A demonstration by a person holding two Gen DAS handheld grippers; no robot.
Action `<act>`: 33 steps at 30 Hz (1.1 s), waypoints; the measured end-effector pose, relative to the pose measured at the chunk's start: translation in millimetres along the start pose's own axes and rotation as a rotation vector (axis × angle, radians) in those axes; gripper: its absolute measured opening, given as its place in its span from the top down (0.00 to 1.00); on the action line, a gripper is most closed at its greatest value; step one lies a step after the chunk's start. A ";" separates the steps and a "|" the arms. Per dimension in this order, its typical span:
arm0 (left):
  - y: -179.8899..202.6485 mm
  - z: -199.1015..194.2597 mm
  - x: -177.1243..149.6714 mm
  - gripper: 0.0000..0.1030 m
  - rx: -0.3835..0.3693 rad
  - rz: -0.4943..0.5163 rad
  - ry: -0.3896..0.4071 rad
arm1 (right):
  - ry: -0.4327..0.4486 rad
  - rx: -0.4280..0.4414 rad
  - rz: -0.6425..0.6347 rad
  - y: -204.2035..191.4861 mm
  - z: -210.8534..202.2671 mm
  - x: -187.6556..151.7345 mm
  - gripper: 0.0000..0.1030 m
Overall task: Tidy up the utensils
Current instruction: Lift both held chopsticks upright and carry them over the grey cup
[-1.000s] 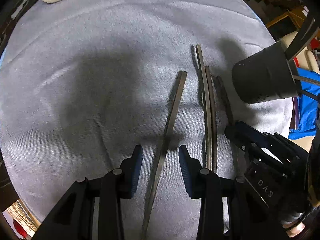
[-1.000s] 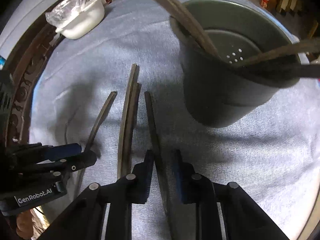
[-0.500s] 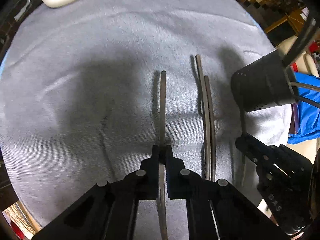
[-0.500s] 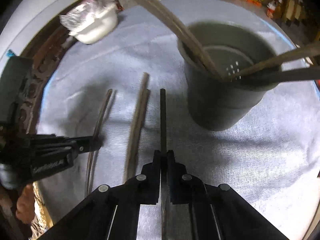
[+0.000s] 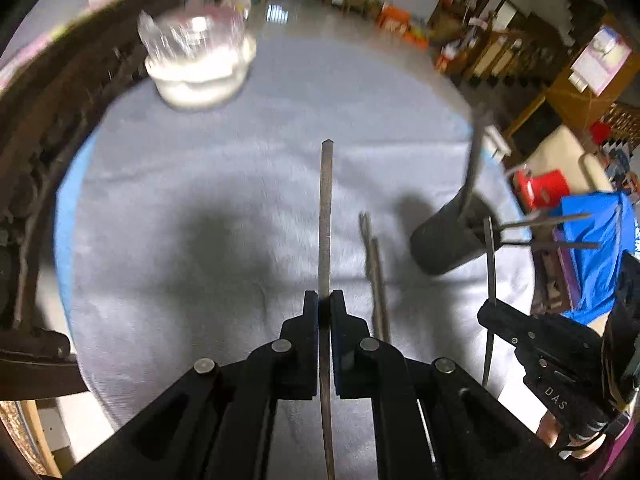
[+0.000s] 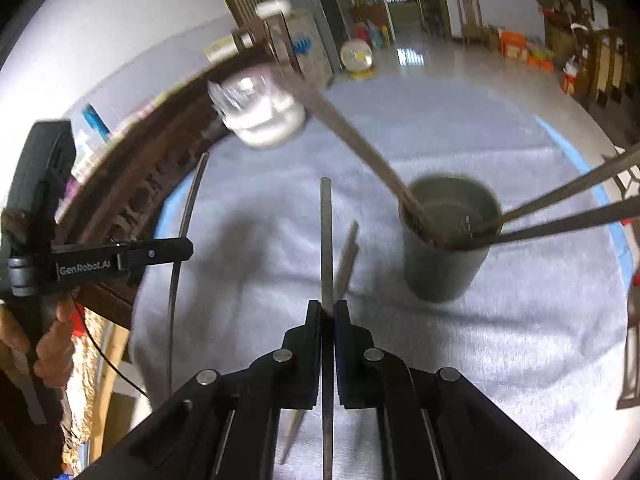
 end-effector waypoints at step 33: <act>134.8 -42.8 114.0 0.95 -0.101 0.127 0.648 | 0.860 -0.207 0.368 82.9 -109.5 123.5 0.94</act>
Point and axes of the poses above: each gripper's, at about its wrist camera, not at the fingertips, and z roughly the way its jaws point, y to its right, x to its top, the point moved 7 cm from there along z, roughly the way its jaws point, and after that the axes turned 8 degrees about -x, right-handed, at the moved point
